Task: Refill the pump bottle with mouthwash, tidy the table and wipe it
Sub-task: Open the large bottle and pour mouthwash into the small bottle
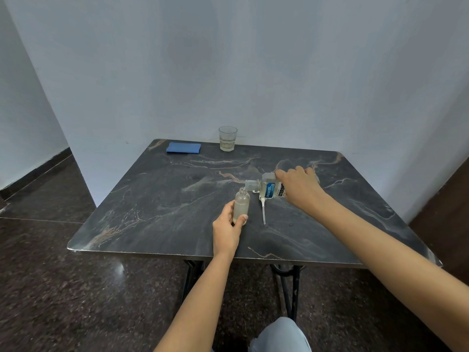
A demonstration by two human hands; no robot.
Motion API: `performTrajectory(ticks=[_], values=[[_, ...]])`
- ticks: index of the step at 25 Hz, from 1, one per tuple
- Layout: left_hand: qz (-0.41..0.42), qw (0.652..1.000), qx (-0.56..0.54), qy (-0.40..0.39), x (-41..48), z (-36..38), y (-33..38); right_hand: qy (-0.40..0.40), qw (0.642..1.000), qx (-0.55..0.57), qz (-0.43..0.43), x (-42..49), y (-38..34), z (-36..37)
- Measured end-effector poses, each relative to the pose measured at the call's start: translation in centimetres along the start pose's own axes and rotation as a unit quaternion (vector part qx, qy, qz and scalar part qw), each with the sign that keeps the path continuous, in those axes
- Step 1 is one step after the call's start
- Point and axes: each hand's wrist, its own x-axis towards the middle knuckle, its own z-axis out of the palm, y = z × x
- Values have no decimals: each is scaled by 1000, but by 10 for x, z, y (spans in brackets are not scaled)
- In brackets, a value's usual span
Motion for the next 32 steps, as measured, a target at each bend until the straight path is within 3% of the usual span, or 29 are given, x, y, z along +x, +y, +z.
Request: performTrajectory(ticks=[32], values=[[-8,1000,-14,-4,3,2,-6,-4,1000,-3,0,-2,-3,-5]])
